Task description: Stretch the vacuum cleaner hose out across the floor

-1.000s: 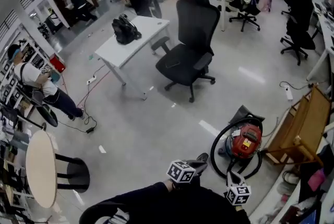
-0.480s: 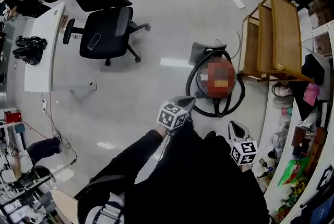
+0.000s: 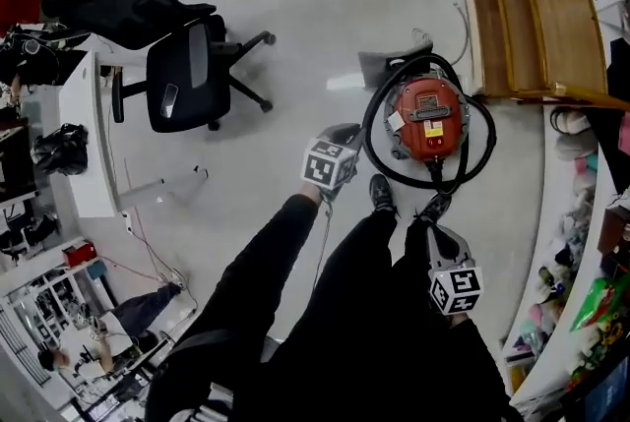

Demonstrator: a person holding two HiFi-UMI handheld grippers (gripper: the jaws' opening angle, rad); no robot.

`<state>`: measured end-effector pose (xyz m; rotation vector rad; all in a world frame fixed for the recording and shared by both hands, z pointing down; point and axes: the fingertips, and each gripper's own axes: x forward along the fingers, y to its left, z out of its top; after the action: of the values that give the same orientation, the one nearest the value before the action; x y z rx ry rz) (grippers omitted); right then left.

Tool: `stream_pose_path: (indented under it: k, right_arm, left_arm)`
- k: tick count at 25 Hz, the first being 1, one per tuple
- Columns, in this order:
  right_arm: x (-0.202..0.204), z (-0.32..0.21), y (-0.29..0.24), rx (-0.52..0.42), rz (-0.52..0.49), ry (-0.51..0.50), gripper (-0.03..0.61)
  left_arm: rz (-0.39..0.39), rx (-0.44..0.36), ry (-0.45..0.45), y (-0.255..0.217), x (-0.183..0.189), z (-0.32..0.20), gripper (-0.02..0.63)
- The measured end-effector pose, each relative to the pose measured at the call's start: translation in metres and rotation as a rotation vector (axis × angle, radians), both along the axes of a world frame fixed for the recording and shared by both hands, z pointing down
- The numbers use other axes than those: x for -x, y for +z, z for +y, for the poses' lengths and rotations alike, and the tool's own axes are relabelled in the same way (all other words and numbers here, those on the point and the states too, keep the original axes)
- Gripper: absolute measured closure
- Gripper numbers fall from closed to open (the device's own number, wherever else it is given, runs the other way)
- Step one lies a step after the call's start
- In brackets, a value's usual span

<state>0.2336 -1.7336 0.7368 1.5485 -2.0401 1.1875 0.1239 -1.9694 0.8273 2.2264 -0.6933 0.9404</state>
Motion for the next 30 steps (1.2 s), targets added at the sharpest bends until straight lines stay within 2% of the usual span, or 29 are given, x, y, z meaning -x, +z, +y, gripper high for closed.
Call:
stream_pose_path:
  k: [1,2,3,6,9,12,15,20,22,23,24,28,30]
  right_arm:
    - [0.006,0.003,0.009,0.021,-0.028,0.023,0.565]
    - [0.008,0.004,0.02,0.037,-0.051,0.041,0.565]
    - [0.006,0.002,0.034,0.042,-0.064,0.049,0.565]
    - [-0.008,0.009,0.08,0.064,-0.075,0.044,0.565]
    - [-0.013,0.047,0.112,0.172,-0.099,0.06,0.565]
    - [-0.026,0.062,0.151,0.228,-0.09,0.048,0.565]
    - [-0.035,0.069,0.174,0.244,-0.081,0.043,0.565]
    - [-0.057,0.083,0.21,0.243,-0.074,0.144,0.565]
    - [-0.058,0.097,0.219,0.269,-0.073,0.163,0.565]
    - [-0.058,0.102,0.219,0.279,-0.071,0.163,0.565]
    - [-0.058,0.106,0.217,0.289,-0.064,0.157,0.565]
    - [-0.062,0.109,0.191,0.302,-0.03,0.158,0.565]
    - [-0.063,0.102,0.165,0.276,-0.026,0.17,0.565]
  left_arm:
    - [-0.015,0.02,-0.009,0.016,-0.001,-0.004,0.582]
    - [-0.025,0.039,-0.021,0.034,-0.005,-0.012,0.548]
    - [-0.025,0.051,-0.035,0.056,-0.014,-0.024,0.488]
    - [-0.013,0.079,-0.076,0.126,-0.04,-0.055,0.372]
    - [-0.094,0.11,-0.067,0.193,-0.038,-0.058,0.351]
    - [-0.158,0.097,-0.028,0.245,-0.041,-0.078,0.339]
    - [-0.196,0.097,0.051,0.274,-0.041,-0.081,0.331]
    - [-0.301,0.113,0.229,0.324,-0.051,-0.078,0.331]
    - [-0.332,0.129,0.256,0.332,-0.053,-0.072,0.351]
    - [-0.338,0.134,0.242,0.33,-0.053,-0.07,0.417]
    - [-0.329,0.138,0.223,0.325,-0.053,-0.07,0.422]
    - [-0.229,0.136,0.161,0.262,-0.064,-0.076,0.425]
    - [-0.12,0.159,0.126,0.205,-0.08,-0.064,0.426]
